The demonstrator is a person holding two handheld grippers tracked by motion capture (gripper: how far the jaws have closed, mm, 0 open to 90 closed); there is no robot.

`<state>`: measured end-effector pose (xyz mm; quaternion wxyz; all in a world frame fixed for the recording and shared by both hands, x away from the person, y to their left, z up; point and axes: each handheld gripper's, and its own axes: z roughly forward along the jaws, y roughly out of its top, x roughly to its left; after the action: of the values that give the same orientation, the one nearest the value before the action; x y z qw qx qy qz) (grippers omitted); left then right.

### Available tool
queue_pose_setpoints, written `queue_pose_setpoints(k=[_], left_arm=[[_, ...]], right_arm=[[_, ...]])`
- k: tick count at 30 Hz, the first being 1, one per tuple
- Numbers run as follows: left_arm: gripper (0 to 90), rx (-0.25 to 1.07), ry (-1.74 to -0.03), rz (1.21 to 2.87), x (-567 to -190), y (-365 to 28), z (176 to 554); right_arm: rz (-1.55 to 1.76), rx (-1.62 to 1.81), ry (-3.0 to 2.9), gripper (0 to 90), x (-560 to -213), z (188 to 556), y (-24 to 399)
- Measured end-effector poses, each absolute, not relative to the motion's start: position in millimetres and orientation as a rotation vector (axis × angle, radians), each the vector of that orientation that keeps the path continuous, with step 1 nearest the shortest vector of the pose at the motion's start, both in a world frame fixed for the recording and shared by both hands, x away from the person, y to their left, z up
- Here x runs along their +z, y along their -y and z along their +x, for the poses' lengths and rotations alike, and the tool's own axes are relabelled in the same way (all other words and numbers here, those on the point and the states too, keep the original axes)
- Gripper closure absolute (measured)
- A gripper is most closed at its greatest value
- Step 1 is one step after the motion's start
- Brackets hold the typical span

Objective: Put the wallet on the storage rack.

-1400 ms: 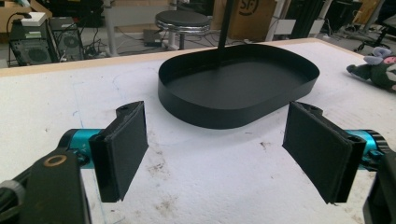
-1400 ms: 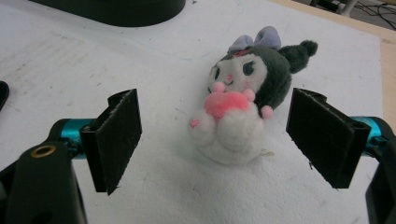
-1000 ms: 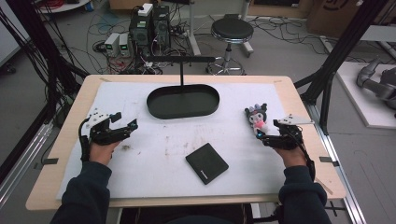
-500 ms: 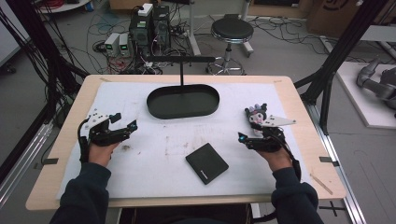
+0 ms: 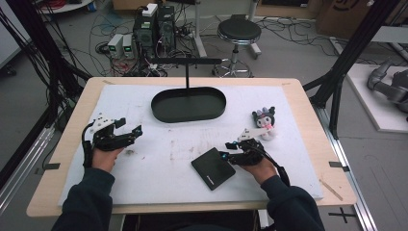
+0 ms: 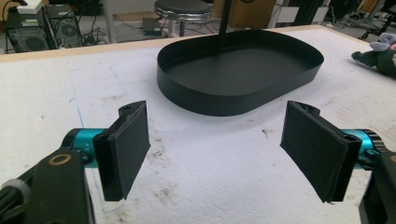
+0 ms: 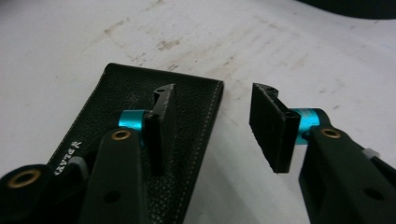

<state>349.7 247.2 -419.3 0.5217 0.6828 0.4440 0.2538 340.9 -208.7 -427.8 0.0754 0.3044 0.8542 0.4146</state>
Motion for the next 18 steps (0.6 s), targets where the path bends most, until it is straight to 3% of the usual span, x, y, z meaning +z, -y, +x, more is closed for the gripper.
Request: queue_pose_setpoints(k=[7,9,18], left_arm=[[23.4,0.603,-1.068,1.642,-420,-247,351],[23.4,0.6,-1.069,1.644,-421,-247,351],[23.7,0.594,-1.071,1.653,-422,-246,352]], right_arm=[[0.895,1.167,-2.66,56.6,-440,341,196],[0.944,1.187,-2.684,62.8,-440,342,197],[1.135,1.253,-2.718,72.3,-443,348,201]])
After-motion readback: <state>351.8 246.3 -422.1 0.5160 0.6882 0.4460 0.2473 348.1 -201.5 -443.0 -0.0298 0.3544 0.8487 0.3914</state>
